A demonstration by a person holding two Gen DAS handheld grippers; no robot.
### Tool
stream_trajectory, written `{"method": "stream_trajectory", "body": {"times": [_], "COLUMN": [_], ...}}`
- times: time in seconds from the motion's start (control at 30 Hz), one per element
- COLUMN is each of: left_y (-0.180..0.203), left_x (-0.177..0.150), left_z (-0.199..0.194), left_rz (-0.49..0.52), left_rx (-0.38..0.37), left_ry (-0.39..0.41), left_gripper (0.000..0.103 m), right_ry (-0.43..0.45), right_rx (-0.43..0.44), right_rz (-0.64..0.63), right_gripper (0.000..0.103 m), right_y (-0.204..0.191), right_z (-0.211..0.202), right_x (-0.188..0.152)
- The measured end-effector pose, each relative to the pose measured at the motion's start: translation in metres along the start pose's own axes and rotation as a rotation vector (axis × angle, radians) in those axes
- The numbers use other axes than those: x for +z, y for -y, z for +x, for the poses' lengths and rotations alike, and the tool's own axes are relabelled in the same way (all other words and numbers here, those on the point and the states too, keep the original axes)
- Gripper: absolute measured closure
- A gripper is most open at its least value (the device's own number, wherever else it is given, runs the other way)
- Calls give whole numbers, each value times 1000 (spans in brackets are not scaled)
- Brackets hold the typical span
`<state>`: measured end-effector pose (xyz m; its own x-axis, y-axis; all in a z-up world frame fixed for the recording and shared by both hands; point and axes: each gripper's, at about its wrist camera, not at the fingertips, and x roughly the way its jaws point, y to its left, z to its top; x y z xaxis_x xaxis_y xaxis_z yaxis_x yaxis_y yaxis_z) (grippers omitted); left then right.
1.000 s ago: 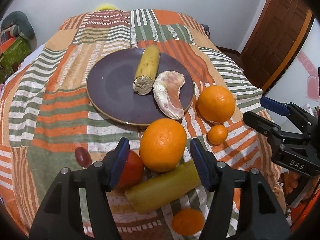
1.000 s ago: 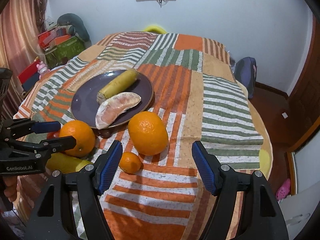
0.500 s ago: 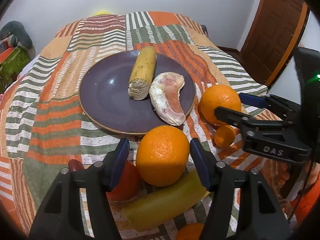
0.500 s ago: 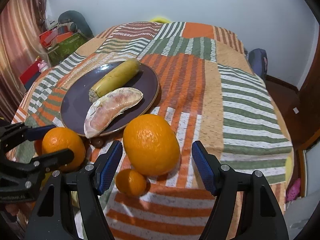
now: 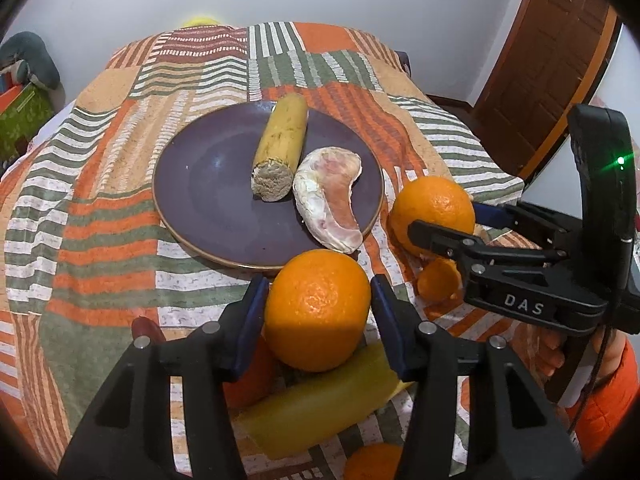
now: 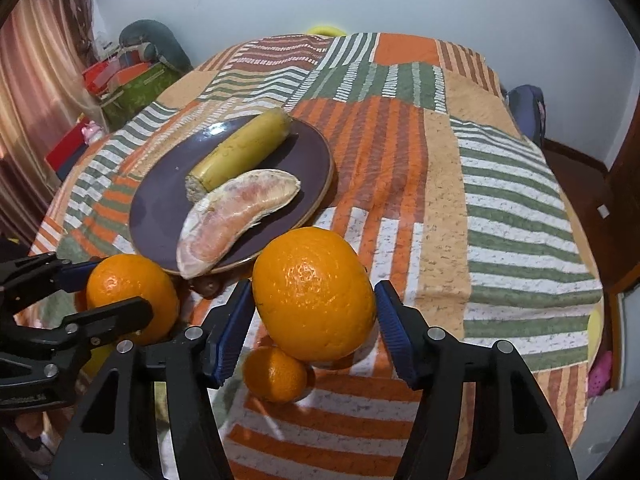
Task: Organize fruits
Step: 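Grasp a large orange with the left tool while the right tool grasps another large orange, then carry both oranges onto the purple plate and open both tools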
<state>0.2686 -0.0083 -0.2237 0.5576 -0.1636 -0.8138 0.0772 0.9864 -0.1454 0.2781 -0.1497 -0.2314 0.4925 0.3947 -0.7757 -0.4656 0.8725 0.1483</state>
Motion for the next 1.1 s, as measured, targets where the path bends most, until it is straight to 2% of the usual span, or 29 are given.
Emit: {"method": "stream_trajectory", "body": {"times": [0.27,0.7,1.1], "left_y": [-3,-26,-46], "left_x": [7,32,62], "left_z": [-31,-79,-81], "left_rz": [-5,-44,-45], "left_rx": [8,40,88], "left_ry": [81,218,277], "left_gripper": [51,51,51], "right_ry": [44,179,236], "right_rx": [0,-25,-40], "right_rz": [9,-35,-62], "right_gripper": [46,46,46], "right_y": [-9,-31,-38], "right_z": [-21,-64,-57], "right_x": [3,31,59]}}
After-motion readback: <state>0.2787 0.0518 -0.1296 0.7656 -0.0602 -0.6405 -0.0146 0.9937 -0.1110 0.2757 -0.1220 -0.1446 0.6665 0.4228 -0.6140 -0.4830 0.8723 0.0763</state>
